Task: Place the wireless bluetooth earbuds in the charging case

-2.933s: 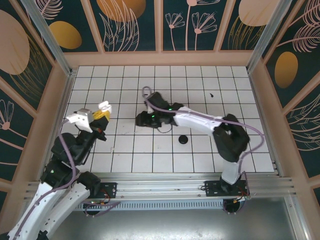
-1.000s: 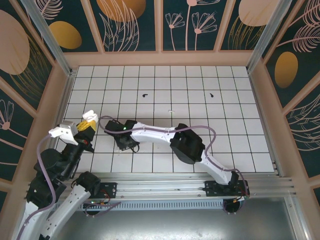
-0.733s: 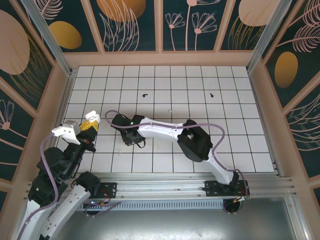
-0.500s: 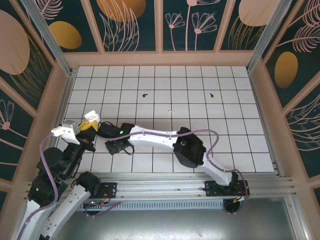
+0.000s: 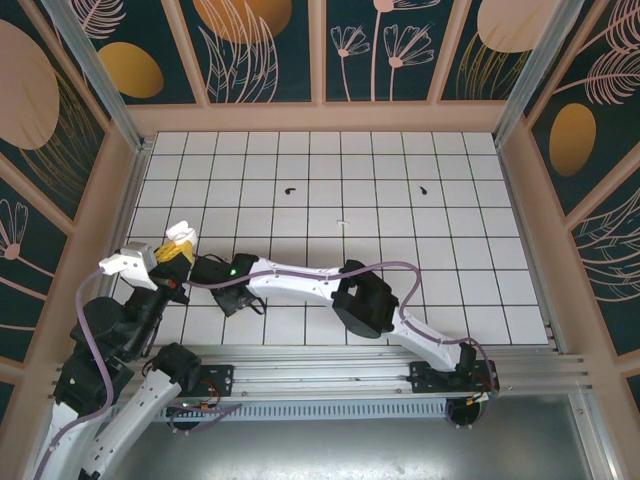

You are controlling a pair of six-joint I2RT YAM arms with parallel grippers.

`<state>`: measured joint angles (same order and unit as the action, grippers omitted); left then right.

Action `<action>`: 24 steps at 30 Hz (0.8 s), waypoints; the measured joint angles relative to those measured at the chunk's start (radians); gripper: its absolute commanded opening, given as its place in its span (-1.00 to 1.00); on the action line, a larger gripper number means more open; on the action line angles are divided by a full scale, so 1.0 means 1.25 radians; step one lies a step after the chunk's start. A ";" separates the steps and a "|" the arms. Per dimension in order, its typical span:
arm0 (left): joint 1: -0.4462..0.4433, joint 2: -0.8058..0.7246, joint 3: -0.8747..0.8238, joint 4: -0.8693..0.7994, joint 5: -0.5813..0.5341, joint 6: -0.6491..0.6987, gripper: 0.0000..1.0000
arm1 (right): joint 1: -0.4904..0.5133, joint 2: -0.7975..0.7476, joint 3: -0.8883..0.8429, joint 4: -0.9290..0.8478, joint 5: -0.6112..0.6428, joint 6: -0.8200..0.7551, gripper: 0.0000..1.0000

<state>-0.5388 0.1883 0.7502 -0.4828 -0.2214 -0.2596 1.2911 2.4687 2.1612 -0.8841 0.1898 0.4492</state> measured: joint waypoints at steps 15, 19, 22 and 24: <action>0.000 0.001 0.000 0.001 0.003 -0.011 -1.00 | -0.018 -0.072 -0.146 0.018 0.107 -0.045 0.20; 0.000 0.004 -0.001 0.002 0.006 -0.016 -1.00 | -0.074 -0.109 -0.205 0.010 0.154 -0.060 0.19; 0.000 0.006 -0.005 0.006 0.012 -0.021 -1.00 | -0.147 -0.131 -0.242 -0.007 0.187 -0.062 0.19; 0.000 0.006 -0.009 0.006 0.015 -0.025 -1.00 | -0.197 -0.146 -0.263 -0.007 0.193 -0.060 0.19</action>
<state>-0.5388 0.1959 0.7383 -0.4747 -0.2028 -0.2905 1.0454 2.2860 1.8328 -0.8925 0.4305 0.3744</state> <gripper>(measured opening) 0.063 0.594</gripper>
